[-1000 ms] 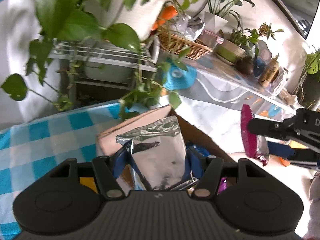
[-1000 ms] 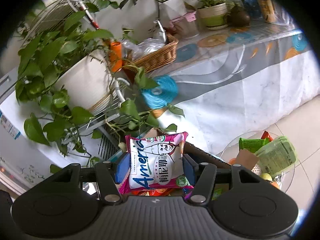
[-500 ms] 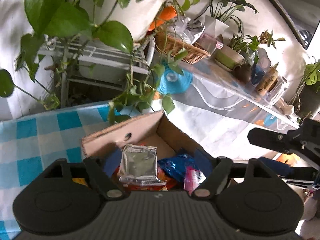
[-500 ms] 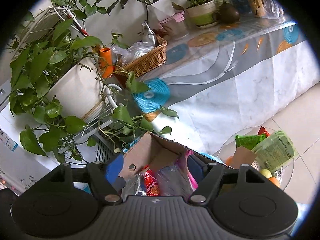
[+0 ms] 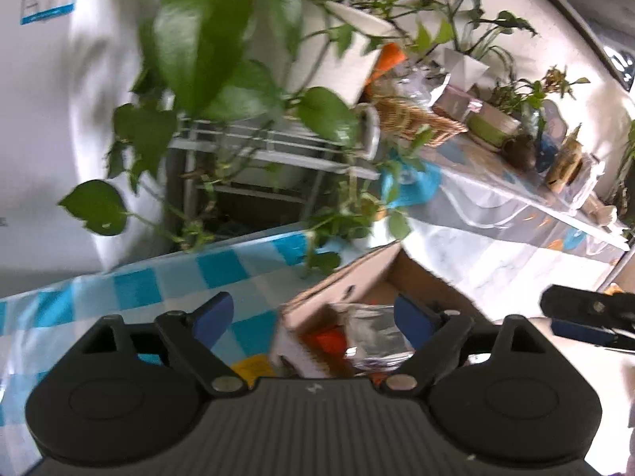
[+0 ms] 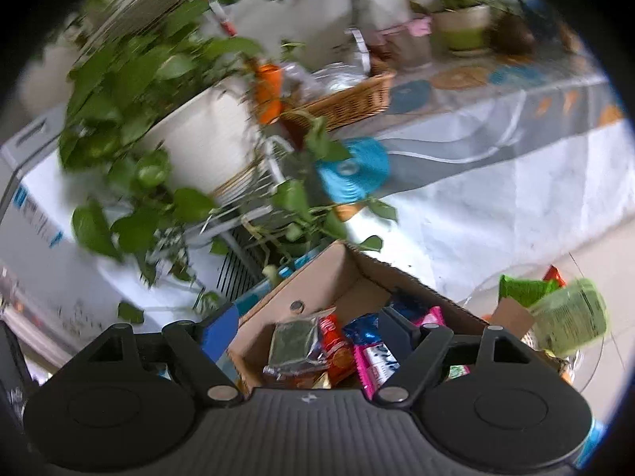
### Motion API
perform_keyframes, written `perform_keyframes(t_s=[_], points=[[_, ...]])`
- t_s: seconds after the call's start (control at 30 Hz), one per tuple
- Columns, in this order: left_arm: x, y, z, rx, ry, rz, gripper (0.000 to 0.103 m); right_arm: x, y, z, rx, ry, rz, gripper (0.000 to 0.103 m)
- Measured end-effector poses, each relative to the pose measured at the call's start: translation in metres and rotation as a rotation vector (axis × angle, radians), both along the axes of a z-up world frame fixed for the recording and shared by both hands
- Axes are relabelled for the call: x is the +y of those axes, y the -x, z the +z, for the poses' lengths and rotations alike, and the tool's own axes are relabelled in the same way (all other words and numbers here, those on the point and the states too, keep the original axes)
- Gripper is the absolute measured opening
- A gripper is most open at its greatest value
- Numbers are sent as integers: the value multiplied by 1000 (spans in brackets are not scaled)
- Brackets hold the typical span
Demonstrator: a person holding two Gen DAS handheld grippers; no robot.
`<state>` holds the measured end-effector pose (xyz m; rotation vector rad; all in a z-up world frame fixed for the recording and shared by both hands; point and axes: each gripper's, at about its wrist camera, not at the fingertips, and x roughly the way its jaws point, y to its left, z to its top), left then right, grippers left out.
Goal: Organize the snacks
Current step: 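Open left gripper to drop silver packet into box, then lower left gripper onto yellow packet on table and close it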
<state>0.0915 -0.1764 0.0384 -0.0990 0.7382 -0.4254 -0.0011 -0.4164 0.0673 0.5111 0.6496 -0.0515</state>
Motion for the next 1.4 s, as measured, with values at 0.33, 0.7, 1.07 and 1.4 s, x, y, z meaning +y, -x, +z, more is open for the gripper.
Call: perform_keyframes(t_s=[0.33, 0.7, 1.07, 1.4], points=[[18, -7, -45, 98, -137, 73, 88, 38, 0, 1, 0, 100, 180, 83], [2, -18, -101, 146, -203, 47, 88, 45, 7, 5, -12, 107, 233, 84], [3, -32, -121, 121, -166, 39, 99, 55, 6, 4, -12, 118, 258, 85], [44, -23, -118, 159, -233, 101, 102, 67, 3, 0, 5, 138, 300, 85]])
